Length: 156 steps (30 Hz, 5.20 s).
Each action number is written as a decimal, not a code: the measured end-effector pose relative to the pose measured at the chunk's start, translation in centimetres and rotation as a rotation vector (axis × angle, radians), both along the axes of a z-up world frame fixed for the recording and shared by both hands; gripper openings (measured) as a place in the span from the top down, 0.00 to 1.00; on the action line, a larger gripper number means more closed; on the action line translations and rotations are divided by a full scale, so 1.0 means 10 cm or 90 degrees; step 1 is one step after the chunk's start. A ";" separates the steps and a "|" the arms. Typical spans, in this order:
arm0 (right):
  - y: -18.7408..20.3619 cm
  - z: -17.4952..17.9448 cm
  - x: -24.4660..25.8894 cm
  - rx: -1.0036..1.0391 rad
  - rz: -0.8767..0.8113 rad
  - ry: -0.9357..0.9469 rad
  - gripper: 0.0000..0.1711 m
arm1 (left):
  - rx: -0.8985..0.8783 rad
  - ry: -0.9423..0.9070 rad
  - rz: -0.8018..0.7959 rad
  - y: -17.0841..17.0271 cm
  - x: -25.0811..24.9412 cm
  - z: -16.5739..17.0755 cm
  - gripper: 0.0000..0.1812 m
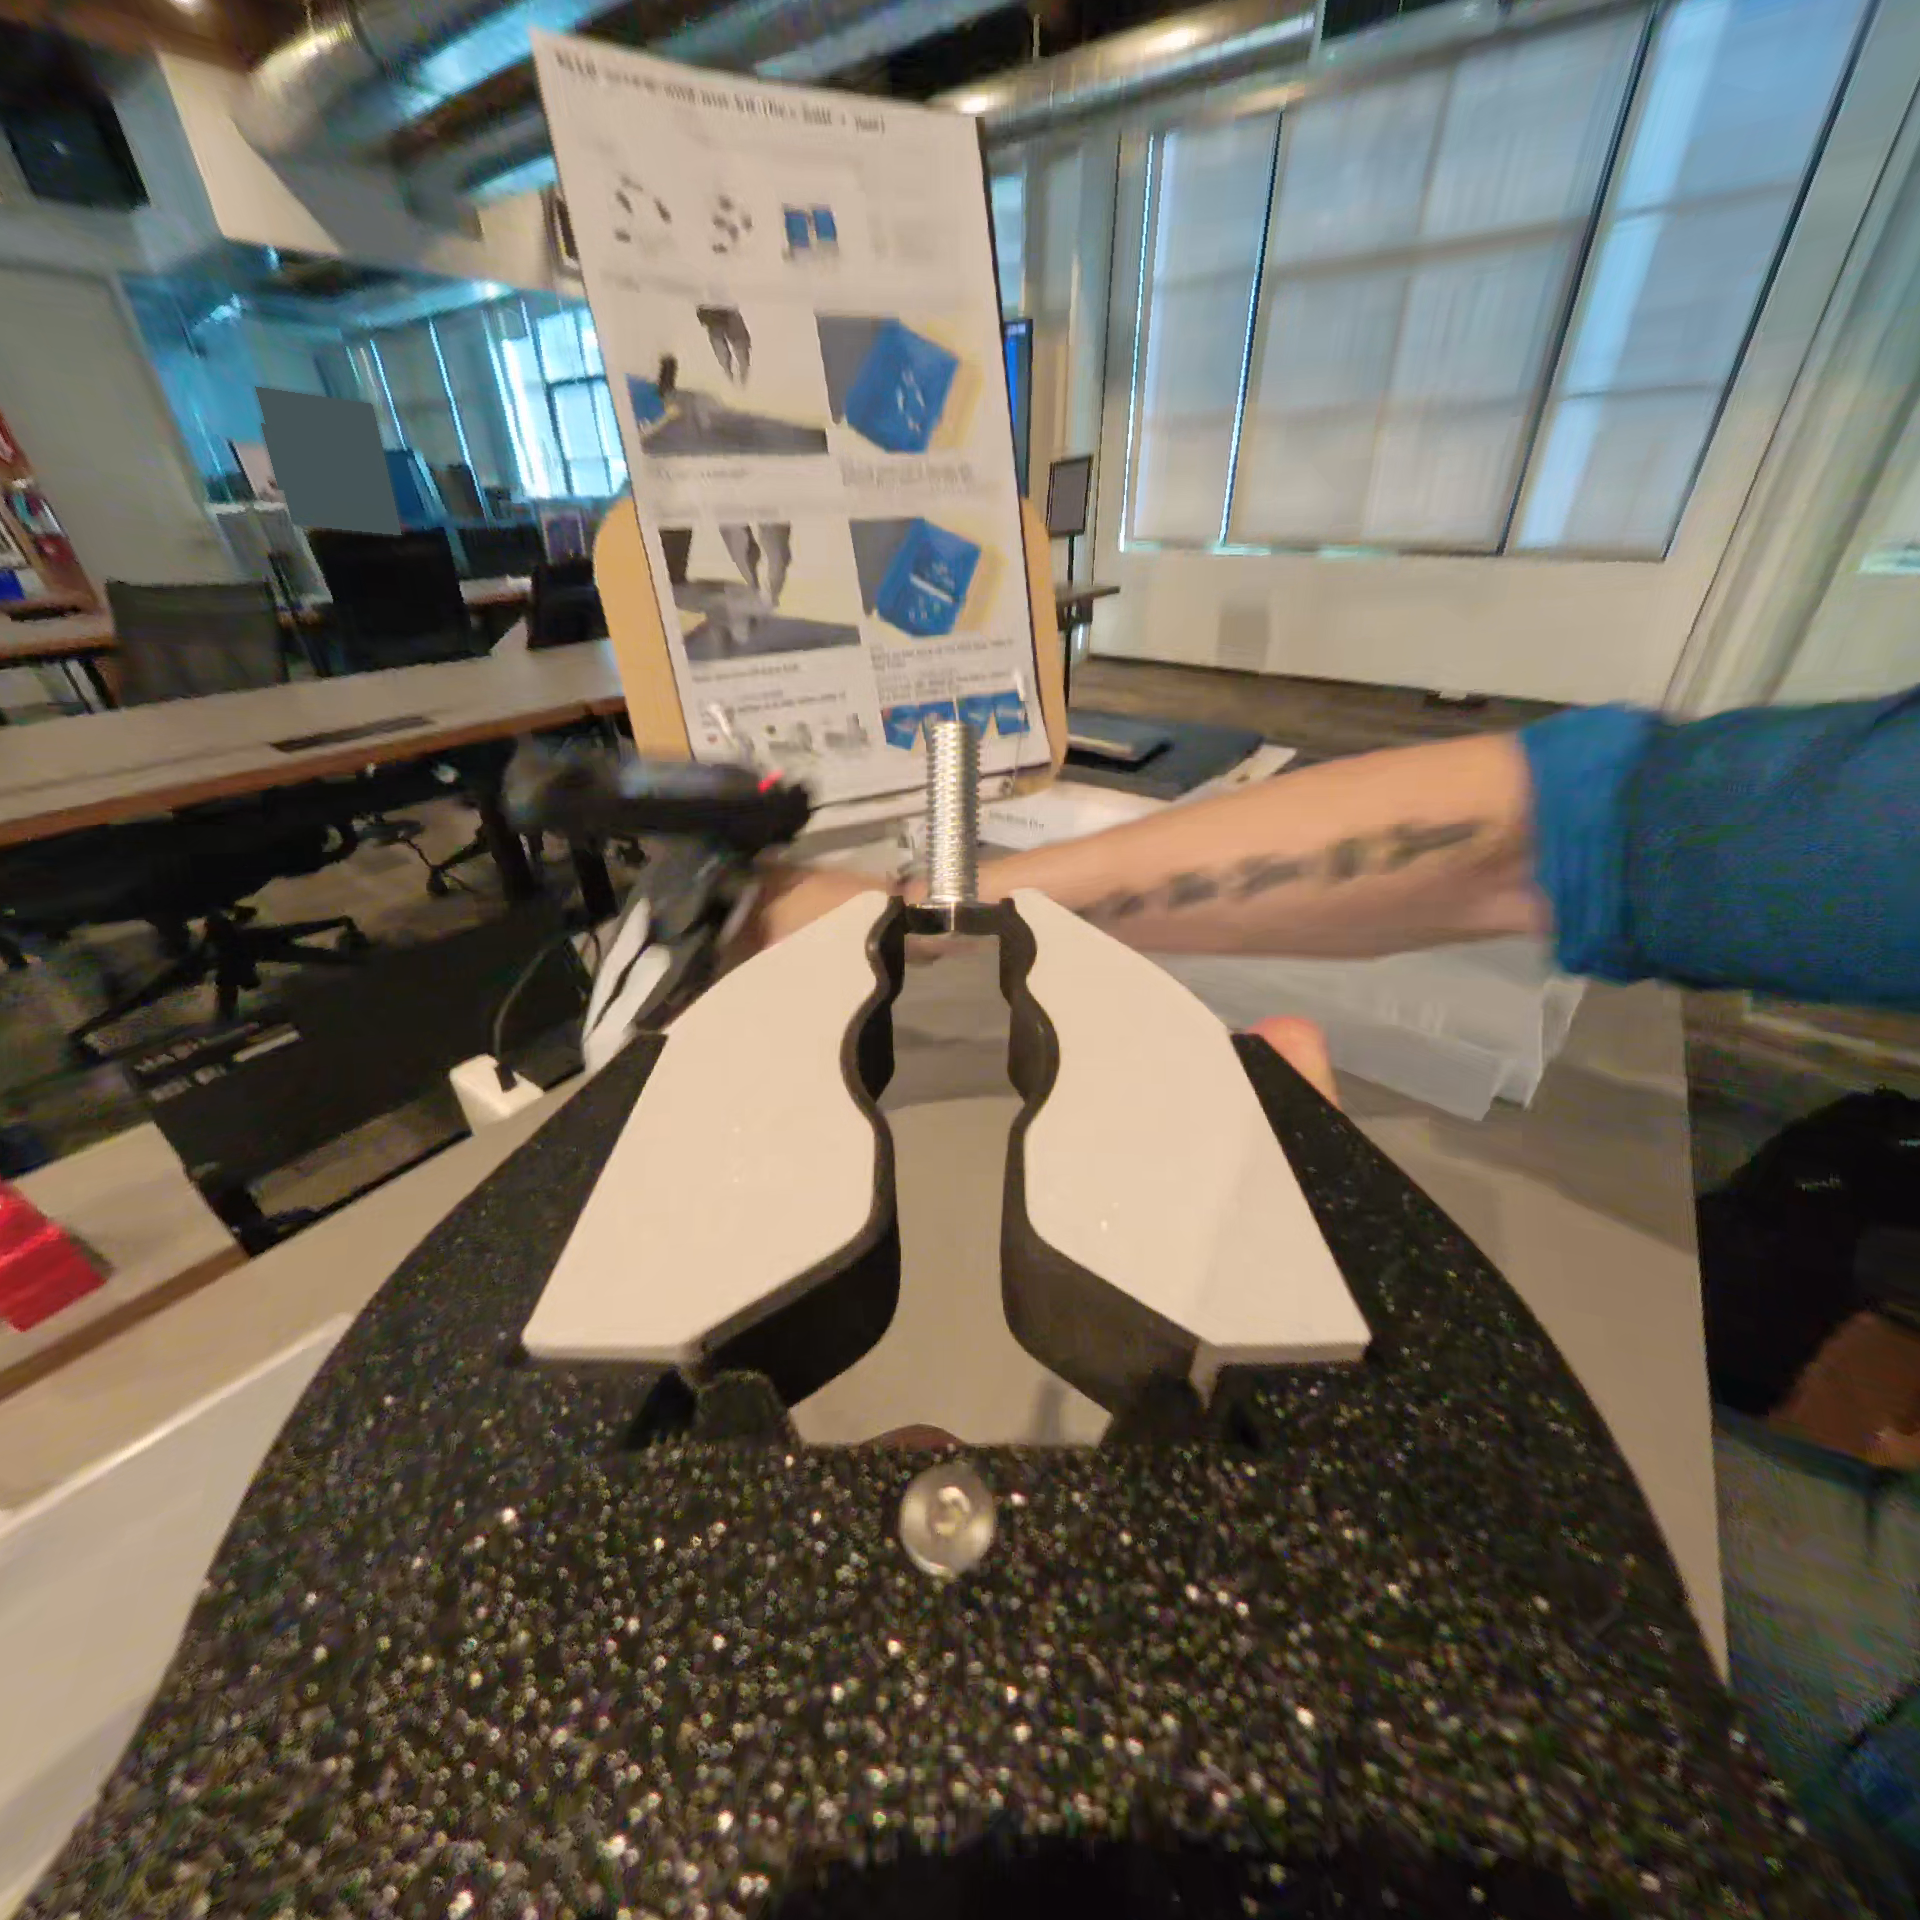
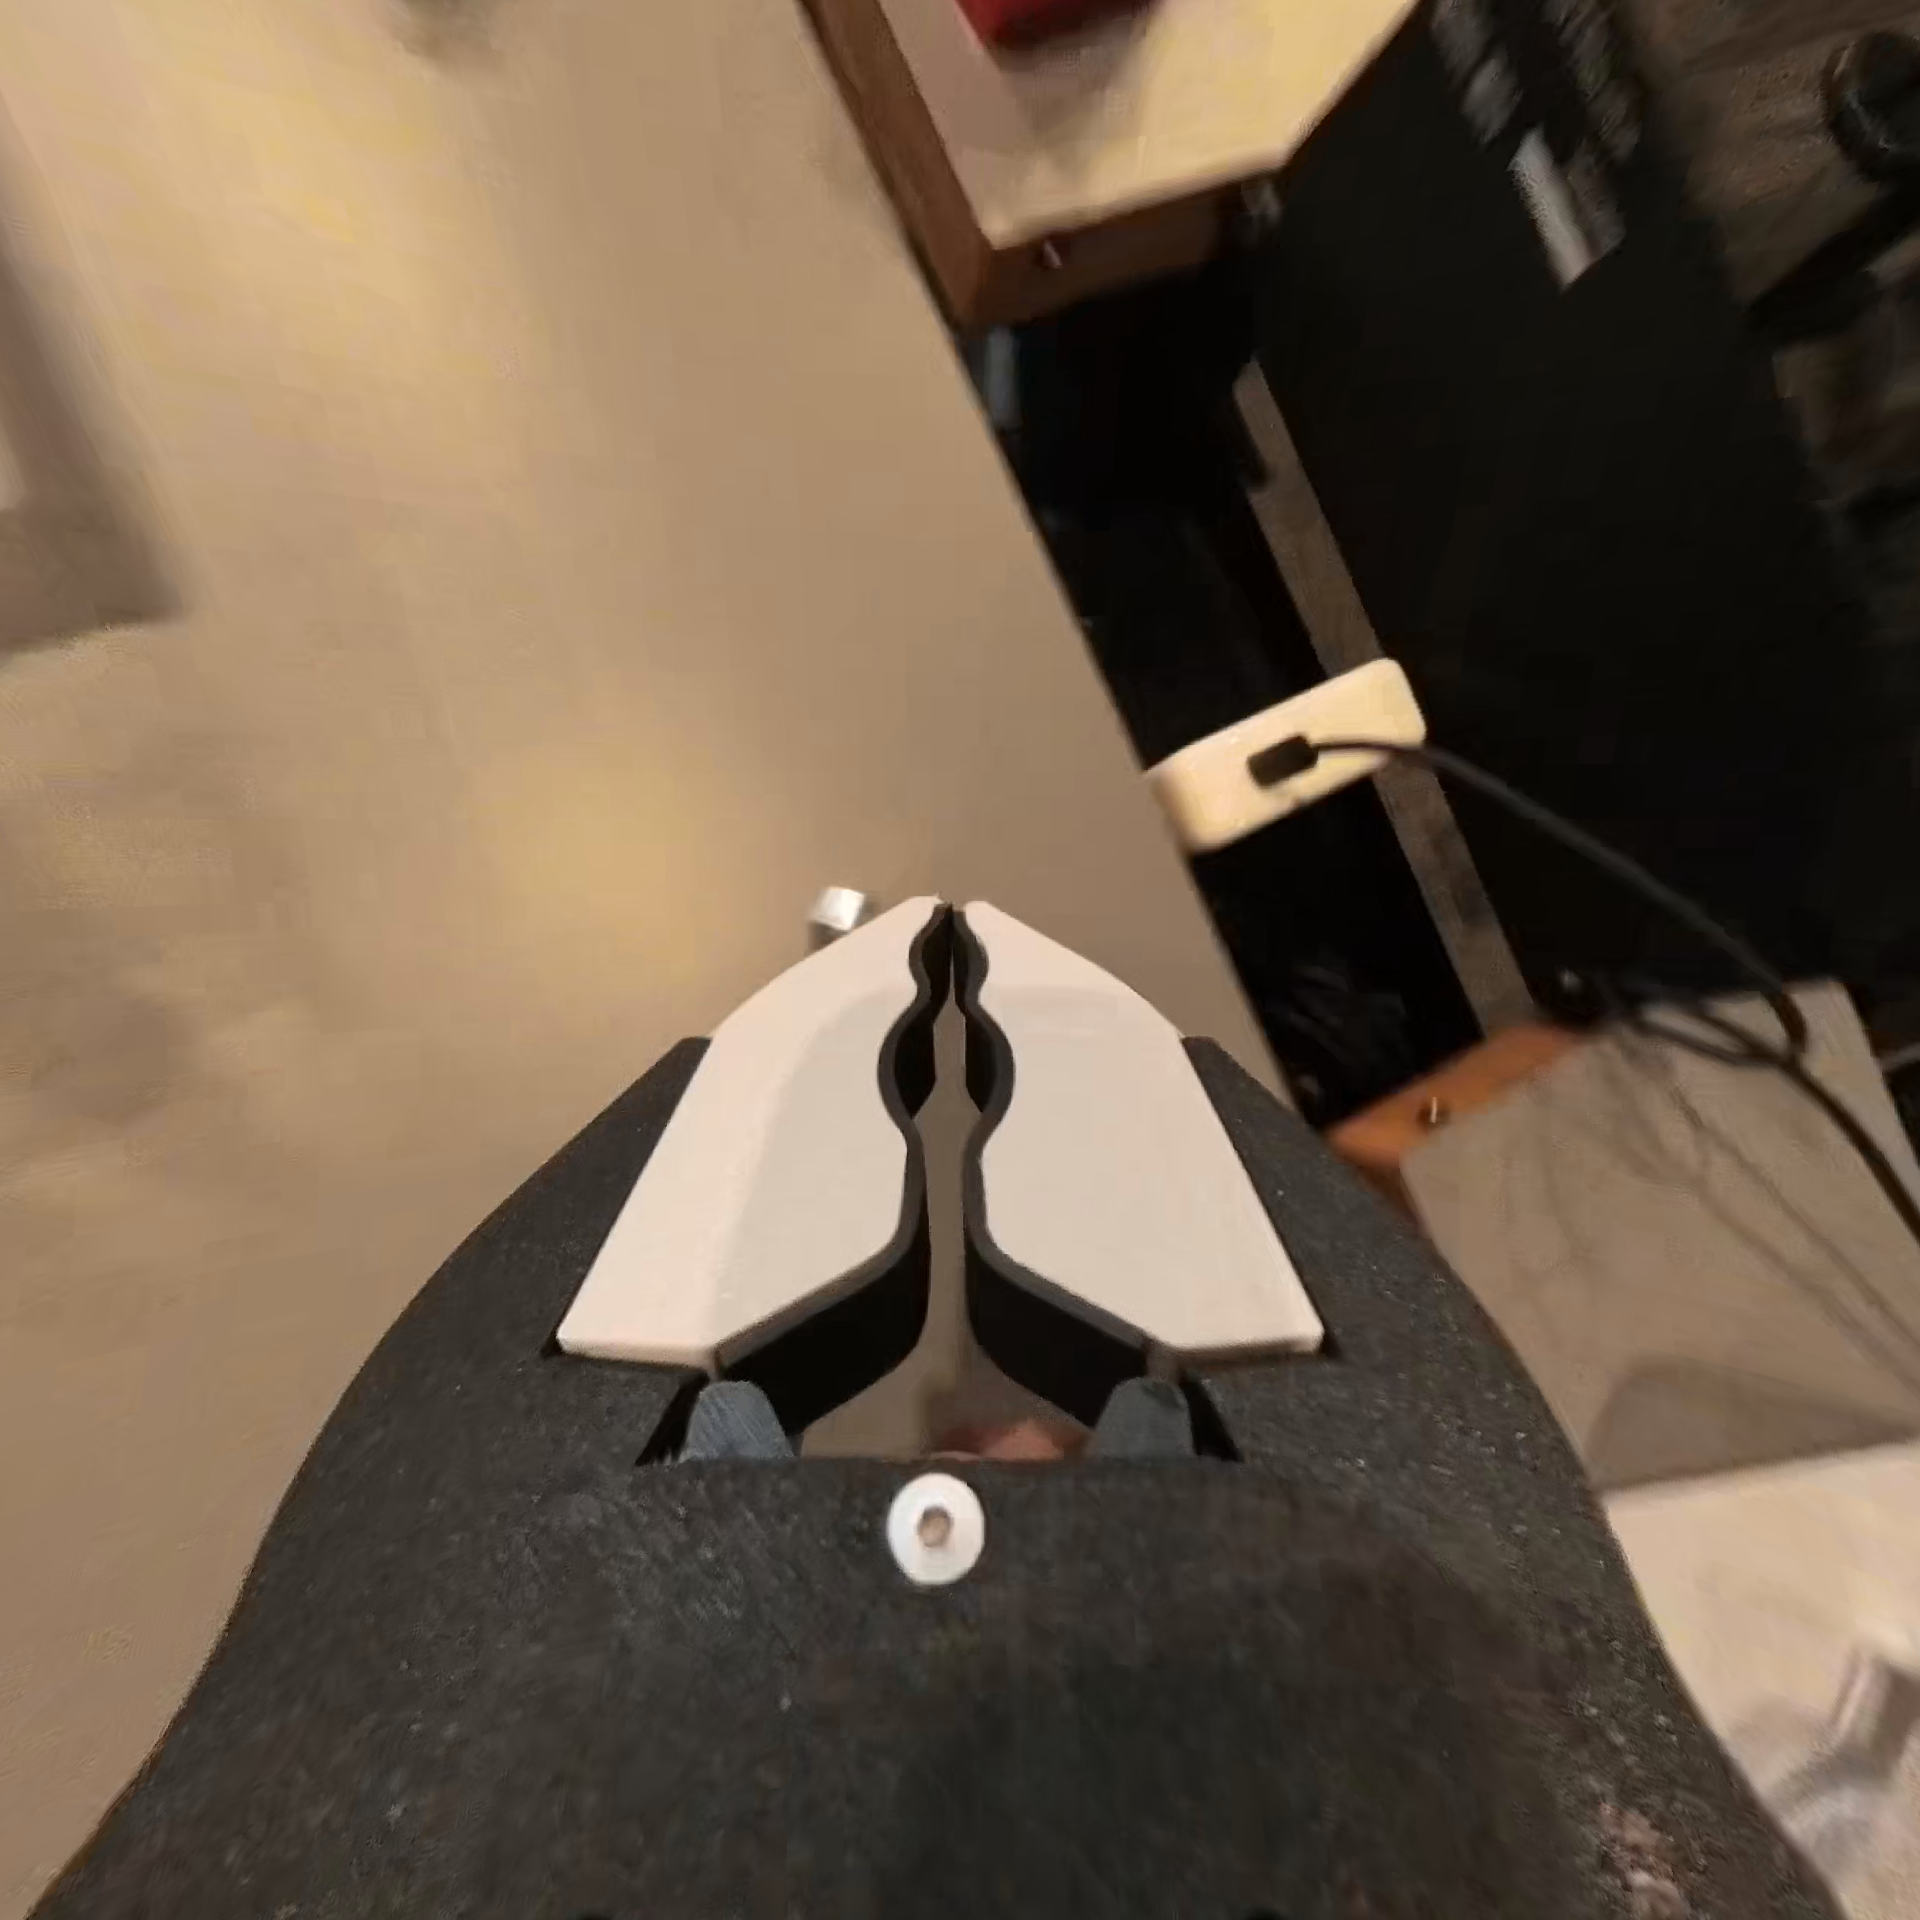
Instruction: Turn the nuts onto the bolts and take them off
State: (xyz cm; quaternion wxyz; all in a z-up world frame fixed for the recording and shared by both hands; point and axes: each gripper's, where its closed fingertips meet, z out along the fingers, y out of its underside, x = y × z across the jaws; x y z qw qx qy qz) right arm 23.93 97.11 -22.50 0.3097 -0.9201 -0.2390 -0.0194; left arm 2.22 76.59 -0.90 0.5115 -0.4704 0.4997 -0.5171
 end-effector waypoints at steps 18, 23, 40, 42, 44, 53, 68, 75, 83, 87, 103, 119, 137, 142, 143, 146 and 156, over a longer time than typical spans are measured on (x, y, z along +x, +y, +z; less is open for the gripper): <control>1.17 -0.54 -1.64 -0.018 0.438 0.071 1.00 | -0.031 -0.048 -0.004 0.61 -0.53 0.07 0.91; 0.57 -0.54 -1.84 -0.103 0.609 0.130 1.00 | -0.018 -0.002 0.006 0.58 -0.49 -0.09 0.91; -0.02 -0.14 -1.13 -0.064 0.575 -0.107 0.76 | 0.050 0.053 0.045 0.50 -0.40 -0.12 0.91; 0.01 -0.17 -1.18 -0.085 0.601 -0.156 0.76 | 0.045 0.049 0.042 0.52 -0.42 -0.11 0.91; 0.04 -0.21 -1.25 -0.115 0.642 -0.190 0.80 | 0.037 0.045 0.032 0.53 -0.43 -0.11 0.91; 0.31 -0.41 -1.32 -0.177 0.746 -0.246 0.92 | -0.005 0.025 0.017 0.69 -0.62 -0.14 0.91; 0.21 -0.53 -1.45 -0.192 0.799 -0.209 0.86 | -0.029 0.040 -0.015 0.66 -0.52 -0.24 0.91; 0.03 -0.55 -1.36 -0.237 0.800 -0.199 0.90 | -0.023 0.038 -0.022 0.61 -0.51 -0.22 0.91; -0.06 -0.53 -1.38 -0.246 0.758 -0.178 0.82 | -0.012 0.031 -0.028 0.55 -0.54 -0.16 0.91; -0.07 -0.53 -1.39 -0.253 0.708 -0.153 0.78 | -0.006 0.026 -0.027 0.54 -0.56 -0.13 0.91; -0.08 -0.53 -1.43 -0.176 0.785 -0.179 0.89 | 0.010 0.021 -0.036 0.43 -0.58 -0.08 0.91; -0.09 -0.53 -1.46 -0.165 0.852 -0.202 0.90 | -0.006 0.028 -0.054 0.46 -0.51 -0.16 0.91; -0.71 -0.51 -1.37 -0.204 0.902 -0.269 0.90 | -0.008 0.020 -0.069 0.41 -0.51 -0.12 0.91; -0.76 -0.45 -1.44 -0.221 0.710 -0.164 0.78 | 0.001 0.013 -0.066 0.37 -0.56 -0.07 0.91; -0.73 -0.46 -1.41 -0.223 0.657 -0.170 0.77 | 0.004 0.012 -0.064 0.37 -0.57 -0.06 0.91; -0.75 -0.44 -1.41 -0.246 0.498 -0.101 0.77 | 0.012 0.007 -0.059 0.36 -0.60 -0.03 0.91; -0.73 -0.46 -1.30 -0.135 0.535 -0.186 0.78 | 0.015 0.004 -0.067 0.32 -0.58 -0.01 0.91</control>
